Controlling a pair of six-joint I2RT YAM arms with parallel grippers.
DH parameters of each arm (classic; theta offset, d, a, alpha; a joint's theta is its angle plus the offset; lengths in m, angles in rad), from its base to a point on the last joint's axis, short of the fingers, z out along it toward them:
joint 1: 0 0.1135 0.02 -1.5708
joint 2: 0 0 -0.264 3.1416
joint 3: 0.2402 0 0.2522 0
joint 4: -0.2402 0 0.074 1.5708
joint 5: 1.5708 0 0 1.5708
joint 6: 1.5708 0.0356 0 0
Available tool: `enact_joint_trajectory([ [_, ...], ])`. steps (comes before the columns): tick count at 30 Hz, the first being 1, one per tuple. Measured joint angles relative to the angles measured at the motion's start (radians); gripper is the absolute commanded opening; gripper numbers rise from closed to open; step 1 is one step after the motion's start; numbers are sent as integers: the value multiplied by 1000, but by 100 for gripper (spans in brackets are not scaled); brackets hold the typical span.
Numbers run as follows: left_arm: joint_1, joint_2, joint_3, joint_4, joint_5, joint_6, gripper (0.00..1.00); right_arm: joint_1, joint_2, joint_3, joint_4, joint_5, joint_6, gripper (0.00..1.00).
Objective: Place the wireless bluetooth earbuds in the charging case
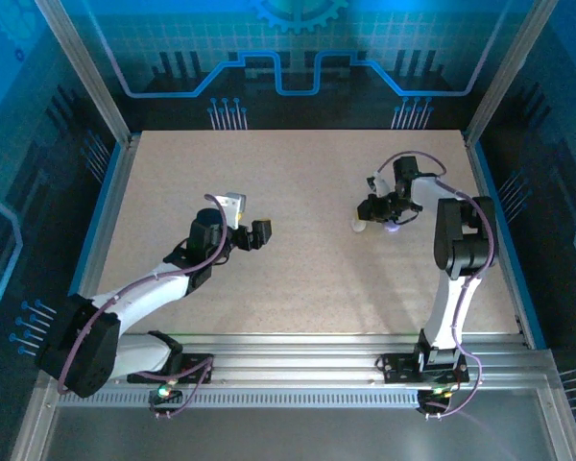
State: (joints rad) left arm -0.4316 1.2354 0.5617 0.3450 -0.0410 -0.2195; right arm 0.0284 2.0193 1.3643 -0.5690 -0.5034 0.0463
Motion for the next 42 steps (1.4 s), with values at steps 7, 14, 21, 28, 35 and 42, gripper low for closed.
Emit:
enact_joint_trajectory([
  [7,3,3,2,-3,-1,0,90,-7,18,34,-27,27,3,28],
  [14,18,6,18,-24,-19,1,90,-18,35,51,-41,73,10,32],
  [21,74,-52,20,-91,-72,12,91,-24,41,78,-64,122,18,37],
  [28,140,-113,20,-134,-112,26,92,-25,40,84,-77,164,19,40],
  [35,213,-135,20,-185,-160,43,95,-25,-25,74,-77,182,38,41],
  [42,292,-171,19,-204,-231,54,99,-25,-265,-34,5,219,74,61],
])
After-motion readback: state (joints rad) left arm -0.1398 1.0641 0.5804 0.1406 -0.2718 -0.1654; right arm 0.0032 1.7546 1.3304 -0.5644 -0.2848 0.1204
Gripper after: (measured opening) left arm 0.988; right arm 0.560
